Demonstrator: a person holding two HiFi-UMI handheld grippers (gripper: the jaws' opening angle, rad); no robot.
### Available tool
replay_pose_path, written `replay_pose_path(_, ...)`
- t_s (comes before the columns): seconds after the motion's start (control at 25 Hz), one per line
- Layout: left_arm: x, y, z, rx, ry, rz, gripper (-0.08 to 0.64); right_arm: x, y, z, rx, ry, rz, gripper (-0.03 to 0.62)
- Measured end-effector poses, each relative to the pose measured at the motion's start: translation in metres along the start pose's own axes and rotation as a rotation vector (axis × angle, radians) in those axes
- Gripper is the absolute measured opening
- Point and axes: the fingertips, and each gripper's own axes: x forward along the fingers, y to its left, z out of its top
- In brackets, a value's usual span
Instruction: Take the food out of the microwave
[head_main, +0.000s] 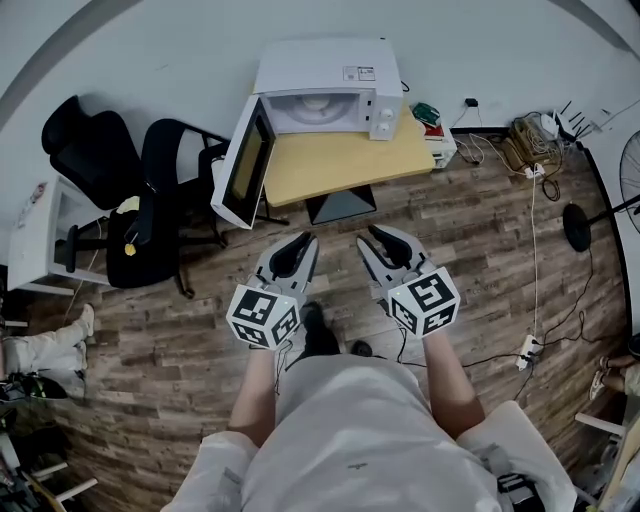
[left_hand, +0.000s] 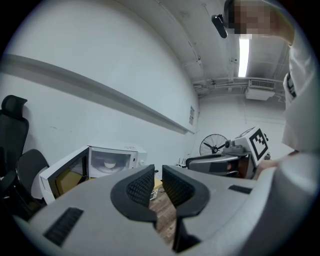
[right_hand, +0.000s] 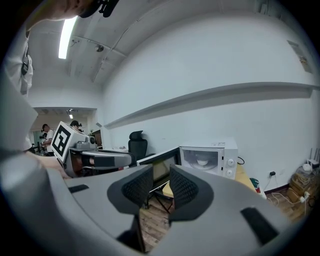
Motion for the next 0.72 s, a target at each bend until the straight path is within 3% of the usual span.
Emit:
replay_pose_path(0.12,0.009,0.019,0.006,0.014,0.005,-0.009,0.078,0.02,-0.005,0.008,0.01,0.001,-0.005,0.107)
replay_pose_path(0.72,0.034,0.098,0.017,0.026,0.024,-0.088,0.112,0.104,-0.009,0.023,0.069,0.018,-0.068,0.141)
